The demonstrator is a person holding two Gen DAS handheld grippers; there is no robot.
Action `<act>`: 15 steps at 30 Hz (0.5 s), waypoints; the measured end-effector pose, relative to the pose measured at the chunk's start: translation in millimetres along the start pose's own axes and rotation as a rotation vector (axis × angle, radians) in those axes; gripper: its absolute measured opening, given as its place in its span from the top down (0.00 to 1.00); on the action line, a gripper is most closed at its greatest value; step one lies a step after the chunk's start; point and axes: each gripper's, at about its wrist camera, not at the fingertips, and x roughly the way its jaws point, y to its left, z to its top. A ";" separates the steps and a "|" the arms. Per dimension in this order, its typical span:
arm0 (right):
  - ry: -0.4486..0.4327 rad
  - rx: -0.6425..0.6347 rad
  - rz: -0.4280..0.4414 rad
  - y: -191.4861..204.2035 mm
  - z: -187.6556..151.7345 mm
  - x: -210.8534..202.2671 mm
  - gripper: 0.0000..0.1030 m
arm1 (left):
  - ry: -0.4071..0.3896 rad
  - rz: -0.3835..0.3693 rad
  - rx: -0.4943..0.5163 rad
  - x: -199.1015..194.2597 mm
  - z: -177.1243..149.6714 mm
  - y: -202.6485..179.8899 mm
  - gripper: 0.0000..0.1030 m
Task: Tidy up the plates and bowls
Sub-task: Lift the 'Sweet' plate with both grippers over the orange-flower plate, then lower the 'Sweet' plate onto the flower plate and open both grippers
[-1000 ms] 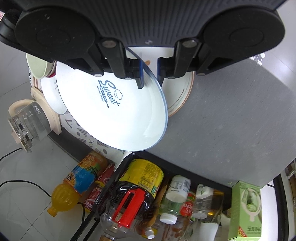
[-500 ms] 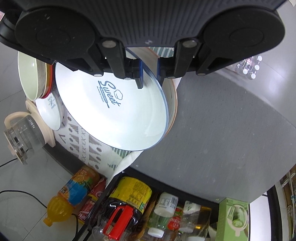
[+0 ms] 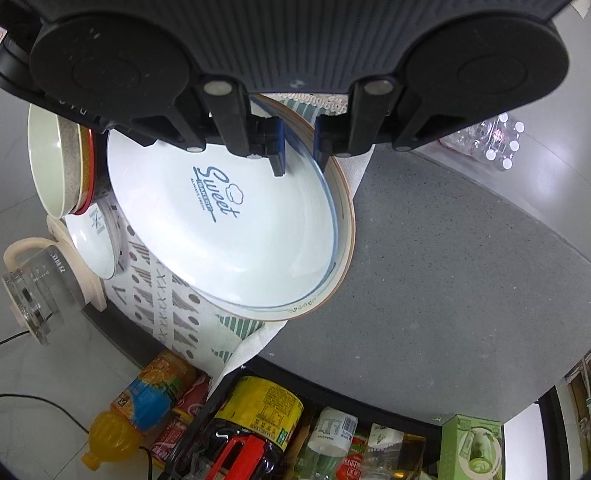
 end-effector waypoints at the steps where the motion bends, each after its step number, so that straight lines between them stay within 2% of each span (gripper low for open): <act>1: 0.002 -0.001 -0.002 0.1 0.0 0.5 0.88 | 0.007 0.005 0.013 1.1 0.4 -1.0 0.88; 9: 0.014 -0.024 -0.014 1.6 0.6 5.3 0.88 | 0.050 0.016 0.058 5.7 9.1 -2.9 0.86; 13: 0.020 -0.029 -0.018 2.2 2.5 7.5 0.88 | 0.074 0.012 0.033 3.3 13.7 2.6 0.85; 15: 0.017 -0.044 -0.015 3.9 3.5 7.1 0.88 | 0.072 0.033 0.036 1.8 16.1 2.9 0.85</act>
